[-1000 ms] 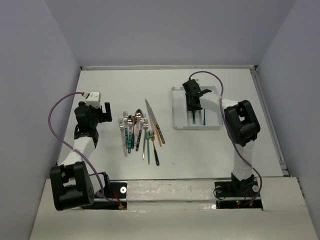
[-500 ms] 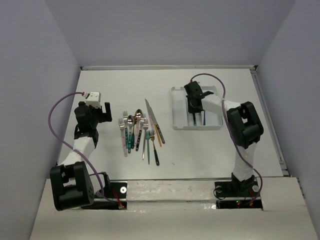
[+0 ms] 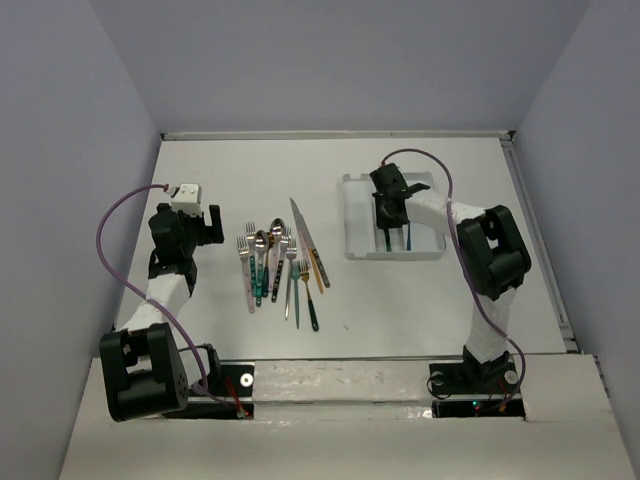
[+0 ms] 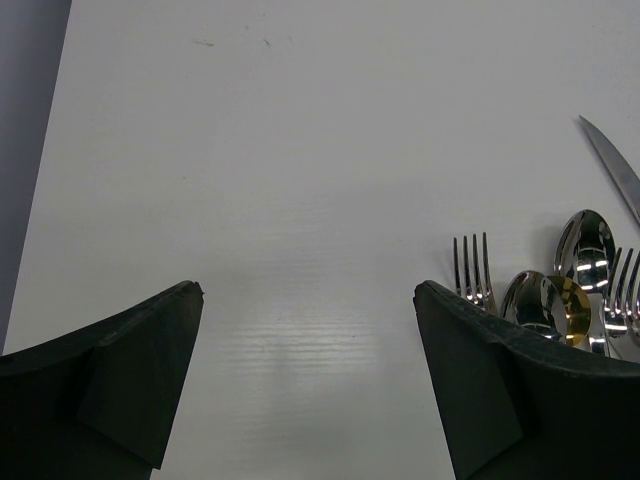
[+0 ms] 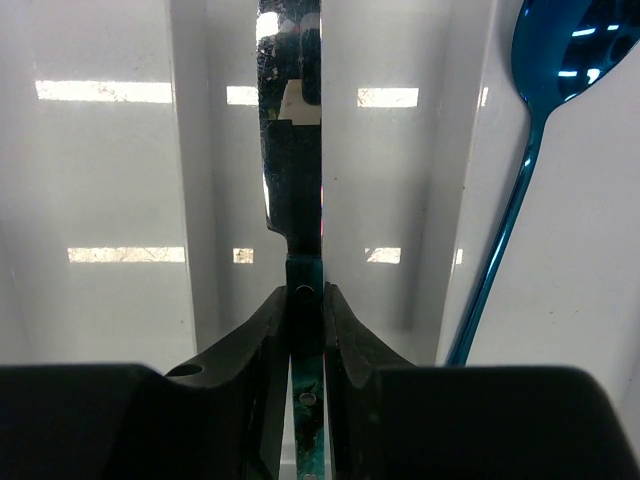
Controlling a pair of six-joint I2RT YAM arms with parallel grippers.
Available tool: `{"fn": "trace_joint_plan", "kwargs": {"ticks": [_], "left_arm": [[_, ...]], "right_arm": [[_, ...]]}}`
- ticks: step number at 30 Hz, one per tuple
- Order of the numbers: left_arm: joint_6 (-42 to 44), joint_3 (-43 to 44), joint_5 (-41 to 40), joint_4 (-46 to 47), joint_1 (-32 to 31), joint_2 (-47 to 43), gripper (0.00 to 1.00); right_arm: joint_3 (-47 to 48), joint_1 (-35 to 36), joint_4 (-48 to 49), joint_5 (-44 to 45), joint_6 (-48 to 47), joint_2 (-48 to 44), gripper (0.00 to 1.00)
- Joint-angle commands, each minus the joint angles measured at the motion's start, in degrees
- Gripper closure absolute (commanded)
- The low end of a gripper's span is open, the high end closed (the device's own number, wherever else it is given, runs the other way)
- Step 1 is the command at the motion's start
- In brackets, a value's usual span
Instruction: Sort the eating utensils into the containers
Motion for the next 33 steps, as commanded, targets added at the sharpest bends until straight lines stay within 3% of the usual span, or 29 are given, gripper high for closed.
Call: {"fn": "trace_joint_plan", "kwargs": {"ticks": [1, 4, 8, 14, 18, 22, 27, 33], "left_arm": [[0.5, -0.6, 0.4, 3.1, 0.0, -1.5, 0.01], [0.5, -0.5, 0.3, 3.1, 0.1, -1.5, 0.01], [0.5, -0.6, 0.3, 3.1, 0.0, -1.7, 0.01], [0.6, -0.7, -0.5, 3.1, 0.1, -2.1, 0.01], [0.7, -0.9, -1.1, 3.3, 0.1, -2.0, 0.01], [0.5, -0.7, -1.0, 3.4, 0.1, -1.6, 0.01], [0.5, -0.9, -1.0, 3.4, 0.1, -1.5, 0.01], [0.6, -0.8, -0.9, 3.5, 0.1, -1.1, 0.01]], "right_arm": [[1.8, 0.2, -1.0, 0.5, 0.1, 1.3, 0.69], [2.7, 0.2, -1.7, 0.6, -0.2, 1.1, 0.56], [5.9, 0.2, -3.9, 1.7, -1.9, -0.9, 0.49], [10.4, 2.6, -6.1, 1.3, -4.8, -5.4, 0.5], [11.5, 11.5, -5.2, 1.8, -7.2, -7.2, 0.5], [14.3, 19.1, -5.2, -2.6, -8.5, -3.2, 0.5], [16.9, 20.2, -6.2, -6.2, -5.0, 3.3, 0.6], [17.7, 22.0, -7.2, -9.5, -4.9, 7.3, 0.61]]}}
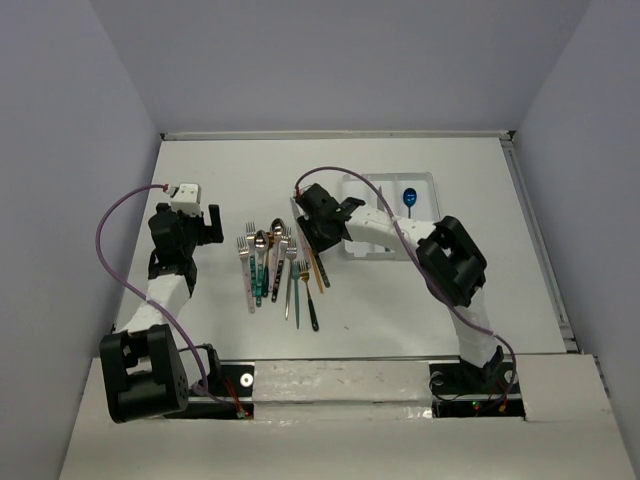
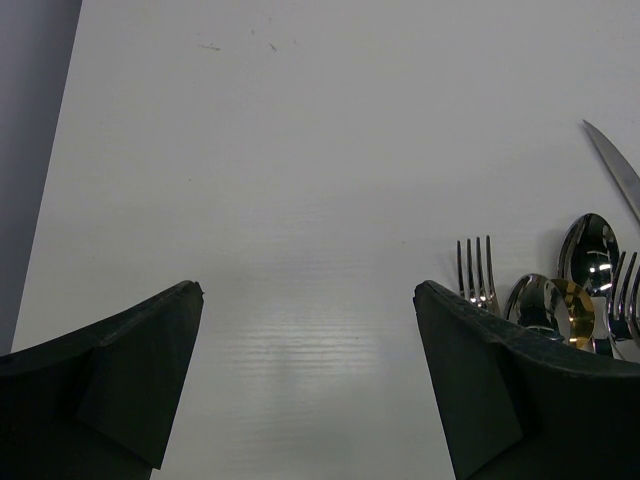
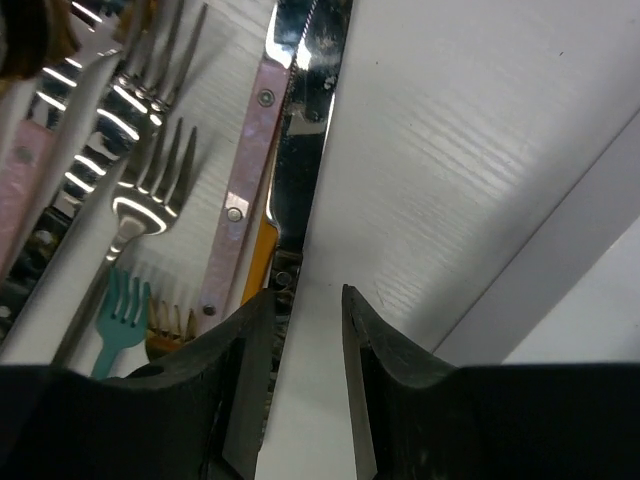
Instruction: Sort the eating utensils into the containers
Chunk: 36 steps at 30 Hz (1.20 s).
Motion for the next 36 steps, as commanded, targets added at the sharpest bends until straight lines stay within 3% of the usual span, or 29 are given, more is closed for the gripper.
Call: {"fn": "trace_joint_plan", "kwargs": {"ticks": [1, 24, 28, 32, 36], "left_arm": [[0.4, -0.6, -0.3, 3.4, 0.0, -0.5, 0.01], [0.7, -0.9, -0.7, 3.4, 0.1, -1.4, 0.01], [0.7, -0.9, -1.0, 3.4, 0.0, -1.6, 0.01], [0.6, -0.9, -1.8, 3.3, 0.0, -1.9, 0.01], [0.6, -1.0, -1.7, 3.5, 0.1, -2.1, 0.01]], "right_arm": [[2.1, 0.0, -1.6, -3.7, 0.1, 1.5, 0.63], [2.1, 0.0, -4.9, 7.9, 4.6, 10.4, 0.71], [2.8, 0.0, -5.0, 8.0, 6.0, 11.9, 0.82], [3.9, -0.5, -4.9, 9.3, 7.9, 11.5, 0.86], [6.7, -1.0, -3.2, 8.0, 7.6, 10.2, 1.0]]}}
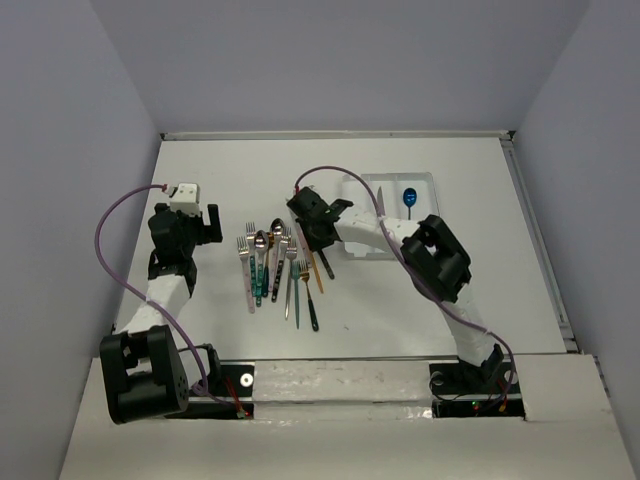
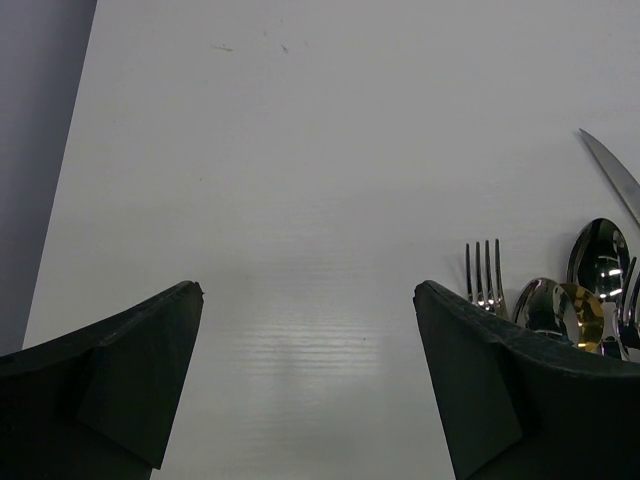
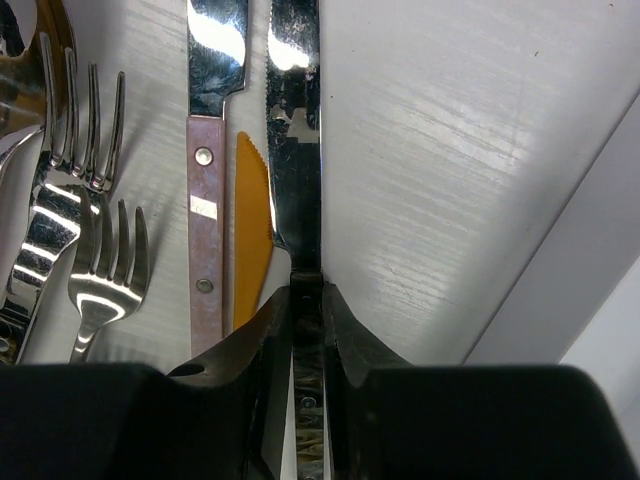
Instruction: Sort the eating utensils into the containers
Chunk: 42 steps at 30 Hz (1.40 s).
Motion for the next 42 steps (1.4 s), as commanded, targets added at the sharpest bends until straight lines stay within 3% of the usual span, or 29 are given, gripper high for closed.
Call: {"fn": "trace_joint_plan", "kwargs": {"ticks": [1, 9, 18, 25, 28, 34, 42], "left_arm": [[0.6, -0.9, -0.6, 3.4, 0.1, -1.9, 0.01], [0.8, -1.1, -0.9, 3.4, 0.1, -1.9, 0.01], [0.7, -0.7, 0.0, 3.1, 0.1, -1.1, 0.01], [2.5, 5.1, 5.2, -6.0, 0.0, 0.0, 0.01], [5.5, 9.8, 7.4, -17.0, 0.0, 1.6, 0.01], [13.5, 15.3, 4.0, -30.9, -0.1, 4.4, 0.01], [17.6, 12.8, 2.2, -33.4, -1.4, 4.3, 0.01]], "right_arm": [[2.4, -1.1, -1.0, 0.5, 0.7, 1.7, 1.0], [-0.8, -3.0, 9.7, 3.1, -1.5, -11.7, 1.0], [-14.3, -18.3, 14.2, 2.7, -0.8, -25.0, 1.0], [-22.4, -24.0, 14.5, 4.1, -0.7, -25.1, 1.0], [-24.0, -24.0, 14.8, 3.4, -0.6, -24.2, 1.0], [-25.1, -24.0, 16.3, 2.7, -0.4, -22.4, 1.0], [-23.6, -24.0, 17.3, -0.3, -2.8, -17.0, 1.0]]}}
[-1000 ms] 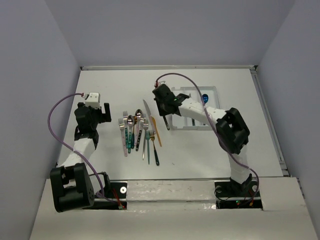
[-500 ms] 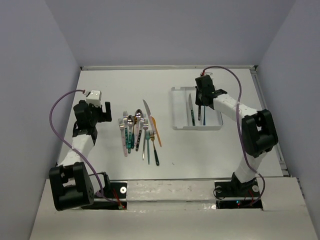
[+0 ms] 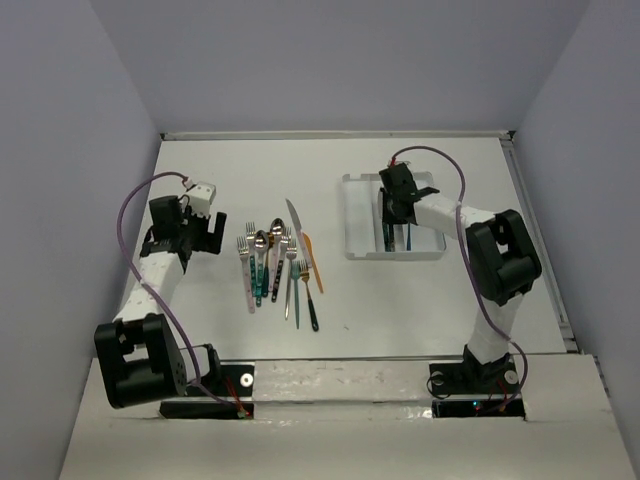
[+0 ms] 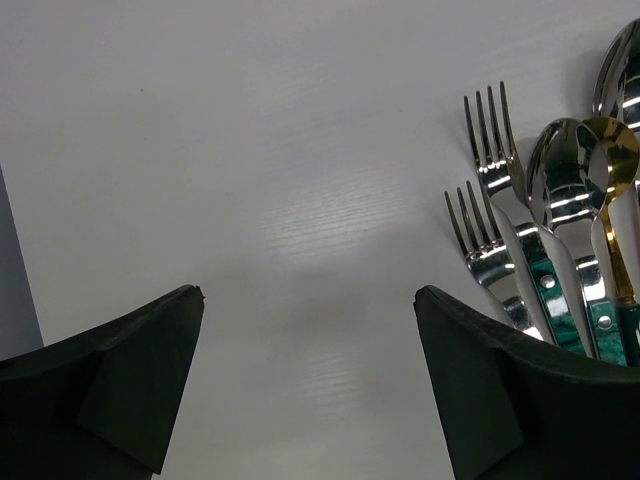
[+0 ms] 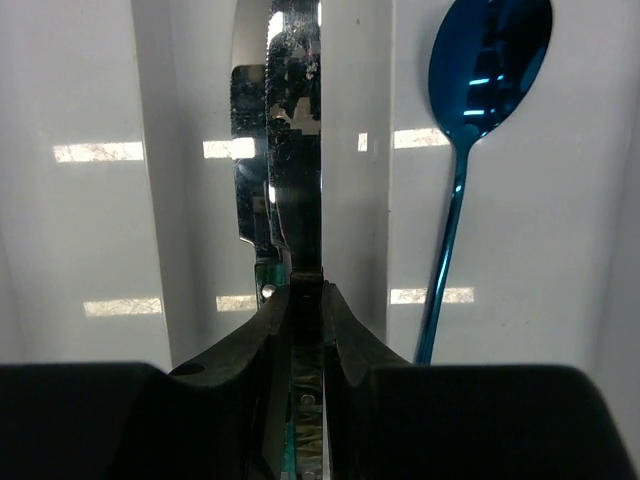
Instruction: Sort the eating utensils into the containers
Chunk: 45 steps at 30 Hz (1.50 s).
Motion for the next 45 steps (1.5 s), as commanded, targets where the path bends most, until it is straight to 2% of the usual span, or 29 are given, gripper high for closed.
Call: {"fn": "trace_joint_plan", "kwargs": {"ticks": [1, 3, 6, 7, 8, 10, 14, 24, 32, 39, 45], "left_arm": [[3.5, -0.3, -0.8, -4.2, -1.6, 0.4, 0.01], [3.3, 0.4, -1.1, -5.1, -3.4, 1.5, 0.02], [3.1, 0.8, -1.7, -6.2, -7.4, 3.2, 0.04], [3.0, 0.8, -2.4, -6.3, -8.6, 3.7, 0.04], [3.0, 0.7, -2.6, -6.5, -10.6, 4.5, 0.04], [3.0, 0.8, -3.0, -7.2, -12.5, 5.4, 0.05], [4.4, 1.2, -2.8, -9.7, -13.4, 7.5, 0.08], [5.3, 2.5, -2.7, -11.5, -18.8, 13.7, 0.12], [4.1, 3.9, -5.7, -11.7, -18.7, 21.5, 0.26], [4.8, 2.2, -7.0, -11.5, -18.5, 18.9, 0.32], [5.9, 1.3, -5.5, -14.9, -17.1, 11.4, 0.25]], "right_arm": [[2.4, 0.0, 2.4, -3.1, -2.2, 3.4, 1.0], [2.9, 0.0, 1.8, -3.1, -2.7, 3.7, 0.99], [2.6, 0.0, 1.4, -3.1, -3.2, 3.3, 0.85], [2.6, 0.0, 1.1, -3.1, -3.5, 3.0, 0.7], [2.7, 0.0, 0.9, -3.3, -3.8, 2.7, 0.62], [3.0, 0.0, -0.5, -3.1, -4.1, 1.7, 0.53], [3.9, 2.2, -2.1, -0.5, -5.3, -0.2, 0.47], [4.9, 3.8, -3.7, 0.0, -4.2, -4.1, 0.46], [2.1, 4.9, -3.7, 1.8, -3.7, -4.4, 0.46], [2.7, 6.2, -4.0, 2.3, -4.2, -2.7, 0.46], [3.3, 6.7, -4.1, 2.5, -4.4, -1.5, 0.46]]}}
